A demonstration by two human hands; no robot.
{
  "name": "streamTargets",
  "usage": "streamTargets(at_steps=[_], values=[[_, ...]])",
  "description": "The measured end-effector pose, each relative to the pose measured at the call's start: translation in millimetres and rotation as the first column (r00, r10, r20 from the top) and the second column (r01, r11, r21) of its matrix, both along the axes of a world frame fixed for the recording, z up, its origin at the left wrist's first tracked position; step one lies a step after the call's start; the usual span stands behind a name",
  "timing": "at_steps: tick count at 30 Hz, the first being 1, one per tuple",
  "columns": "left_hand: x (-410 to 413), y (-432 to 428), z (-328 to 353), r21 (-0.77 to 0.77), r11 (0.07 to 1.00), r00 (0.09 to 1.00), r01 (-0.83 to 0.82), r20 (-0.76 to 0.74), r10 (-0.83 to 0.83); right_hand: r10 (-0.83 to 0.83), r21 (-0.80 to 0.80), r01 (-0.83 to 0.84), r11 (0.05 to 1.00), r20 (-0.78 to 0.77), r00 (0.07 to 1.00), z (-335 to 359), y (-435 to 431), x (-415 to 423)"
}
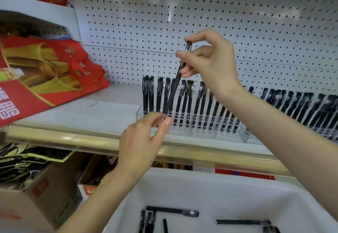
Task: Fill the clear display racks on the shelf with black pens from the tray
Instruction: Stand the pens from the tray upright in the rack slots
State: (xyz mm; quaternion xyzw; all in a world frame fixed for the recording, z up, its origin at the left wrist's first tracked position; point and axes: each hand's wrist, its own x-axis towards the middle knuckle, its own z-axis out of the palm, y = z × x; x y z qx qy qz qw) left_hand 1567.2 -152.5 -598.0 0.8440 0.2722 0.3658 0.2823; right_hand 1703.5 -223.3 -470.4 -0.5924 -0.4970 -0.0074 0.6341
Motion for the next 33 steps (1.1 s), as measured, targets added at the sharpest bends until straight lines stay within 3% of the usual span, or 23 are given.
streamTargets(at_steps=[2,5,8,16,33], values=[[-2.7,5.3,-6.6,0.251,0.966,0.986,-0.067,-0.129,0.102,-0.070,0.013,0.070,0.997,0.022,0.997,-3.5,6.0,9.5],[2.2,19.6,-18.9,0.401,0.916,0.961,0.011,-0.256,0.101,-0.155,-0.012,0.156,0.988,0.076,0.985,-17.1,11.7,20.3],[6.6,29.3,-27.2,0.422,0.905,0.938,0.060,-0.334,0.094,-0.205,-0.025,0.208,0.978,0.104,0.973,-28.9,16.2,25.8],[10.3,32.0,-30.7,0.399,0.914,0.947,0.079,-0.317,0.056,-0.241,0.021,0.241,0.970,0.156,0.958,-52.1,32.2,27.2],[6.0,34.2,-23.9,0.324,0.939,0.948,0.116,-0.319,-0.007,-0.251,-0.071,0.274,0.959,0.238,0.938,-53.3,41.4,33.8]])
